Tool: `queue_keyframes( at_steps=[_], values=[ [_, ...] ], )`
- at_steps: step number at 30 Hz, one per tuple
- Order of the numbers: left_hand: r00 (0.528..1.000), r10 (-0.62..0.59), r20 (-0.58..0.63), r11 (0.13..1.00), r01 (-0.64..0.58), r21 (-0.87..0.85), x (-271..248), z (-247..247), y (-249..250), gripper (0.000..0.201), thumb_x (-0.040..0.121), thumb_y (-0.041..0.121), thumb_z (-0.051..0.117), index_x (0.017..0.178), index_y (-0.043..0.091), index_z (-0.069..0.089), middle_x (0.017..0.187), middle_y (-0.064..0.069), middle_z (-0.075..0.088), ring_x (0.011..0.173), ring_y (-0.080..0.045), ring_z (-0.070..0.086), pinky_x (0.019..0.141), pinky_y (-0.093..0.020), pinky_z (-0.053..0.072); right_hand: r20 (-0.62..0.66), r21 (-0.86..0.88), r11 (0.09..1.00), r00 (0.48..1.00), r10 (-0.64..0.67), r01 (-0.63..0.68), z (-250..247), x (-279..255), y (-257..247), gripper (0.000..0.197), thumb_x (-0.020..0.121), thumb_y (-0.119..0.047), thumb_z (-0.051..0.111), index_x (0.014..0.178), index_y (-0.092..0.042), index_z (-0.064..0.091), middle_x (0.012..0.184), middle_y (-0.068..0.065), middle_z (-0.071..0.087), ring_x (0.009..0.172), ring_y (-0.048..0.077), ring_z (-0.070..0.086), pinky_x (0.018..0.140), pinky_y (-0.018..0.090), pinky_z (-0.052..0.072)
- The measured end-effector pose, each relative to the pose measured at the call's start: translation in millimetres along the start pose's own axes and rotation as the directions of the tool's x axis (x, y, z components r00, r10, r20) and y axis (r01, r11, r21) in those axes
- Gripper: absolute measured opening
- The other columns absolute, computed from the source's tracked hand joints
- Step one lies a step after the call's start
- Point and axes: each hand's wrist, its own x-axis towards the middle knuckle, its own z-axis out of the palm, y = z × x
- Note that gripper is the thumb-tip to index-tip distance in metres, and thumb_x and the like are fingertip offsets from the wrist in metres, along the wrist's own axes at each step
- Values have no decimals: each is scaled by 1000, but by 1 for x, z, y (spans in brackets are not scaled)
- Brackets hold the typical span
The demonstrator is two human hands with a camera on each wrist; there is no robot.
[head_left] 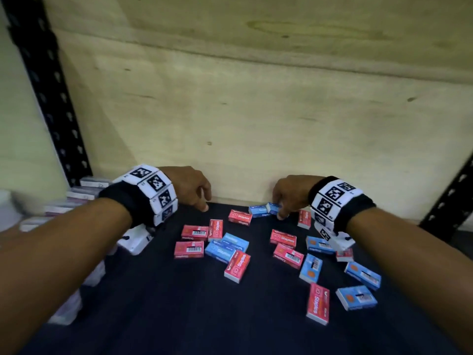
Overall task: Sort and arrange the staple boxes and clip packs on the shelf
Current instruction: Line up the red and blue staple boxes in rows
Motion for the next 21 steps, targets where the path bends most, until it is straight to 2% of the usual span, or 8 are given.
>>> queue_keyframes(
  at_steps=[2,5,9,11,14,18,21],
  values=[
    [999,51,-2,999,-51,21,10,2,21,41,86,47,69,122,29,62,114,9,63,101,-13,58,89,-28,46,9,-3,1000,1000,11,-11,1,3,-2,43,79,-38,80,113,-14,70,107,4,71,96,24,66,83,34,54],
    [993,111,-28,993,-110,42,26,4,51,43,86,48,68,123,27,61,118,7,63,103,-15,58,90,-30,47,-22,-3,1000,1000,6,-6,1,5,-3,38,80,-32,80,112,-14,71,106,5,71,96,24,65,77,30,50],
    [987,156,-43,985,-153,75,47,5,78,47,85,47,69,125,25,61,121,2,62,105,-19,60,89,-30,48,-7,-6,1000,1000,-6,6,5,5,0,38,78,-36,81,108,-16,70,104,3,71,96,24,65,82,34,53],
    [985,166,-56,982,-160,101,58,8,86,47,83,47,71,122,23,63,118,1,64,102,-21,61,88,-32,51,26,1,1000,1000,-16,16,7,1,5,38,77,-40,80,105,-16,71,100,2,72,93,24,65,84,36,55],
    [986,154,-66,976,-142,166,72,15,95,46,80,50,72,113,19,68,108,-1,69,94,-24,66,85,-37,55,26,76,996,999,-37,35,9,-9,17,37,74,-43,80,98,-16,69,90,0,72,86,22,65,80,37,54],
    [988,142,-60,954,-120,273,84,23,103,44,81,51,71,108,17,67,104,-5,67,89,-27,65,74,-33,52,-46,180,983,999,-28,36,6,-33,42,34,76,-43,77,99,-21,66,81,-10,63,79,14,58,68,29,47],
    [987,149,-57,949,-127,288,89,22,107,42,81,48,73,106,16,63,106,-5,63,91,-27,63,78,-35,53,-68,200,980,997,33,-19,5,-53,69,34,78,-42,76,102,-21,65,84,-11,61,79,12,56,67,27,44]
  ],
)
